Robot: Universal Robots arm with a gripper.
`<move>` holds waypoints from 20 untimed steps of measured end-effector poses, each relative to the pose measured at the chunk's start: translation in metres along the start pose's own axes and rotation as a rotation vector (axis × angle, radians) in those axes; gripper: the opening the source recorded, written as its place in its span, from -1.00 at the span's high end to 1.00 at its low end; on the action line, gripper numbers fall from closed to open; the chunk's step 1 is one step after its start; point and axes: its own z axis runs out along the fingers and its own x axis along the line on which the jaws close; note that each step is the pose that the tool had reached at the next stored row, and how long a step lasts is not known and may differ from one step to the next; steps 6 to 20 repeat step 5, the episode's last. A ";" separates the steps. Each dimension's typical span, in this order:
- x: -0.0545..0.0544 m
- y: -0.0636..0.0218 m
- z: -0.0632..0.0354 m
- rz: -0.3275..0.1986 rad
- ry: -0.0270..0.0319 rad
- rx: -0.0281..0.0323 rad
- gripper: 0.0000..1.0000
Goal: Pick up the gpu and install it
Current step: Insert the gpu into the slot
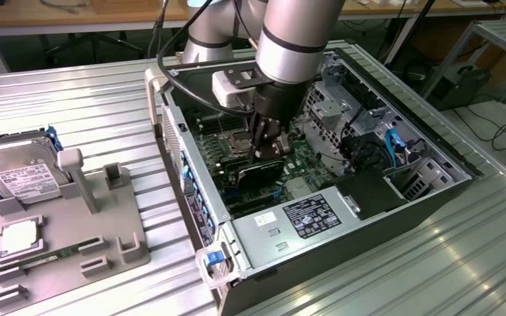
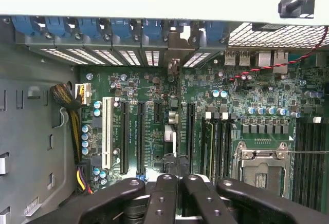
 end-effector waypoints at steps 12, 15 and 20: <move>0.000 0.0000 0.0000 0.000 0.0000 0.0000 0.79; 0.000 0.0000 0.0000 0.000 0.0000 0.0000 0.79; 0.000 0.0000 0.0000 0.000 0.0000 0.0000 0.79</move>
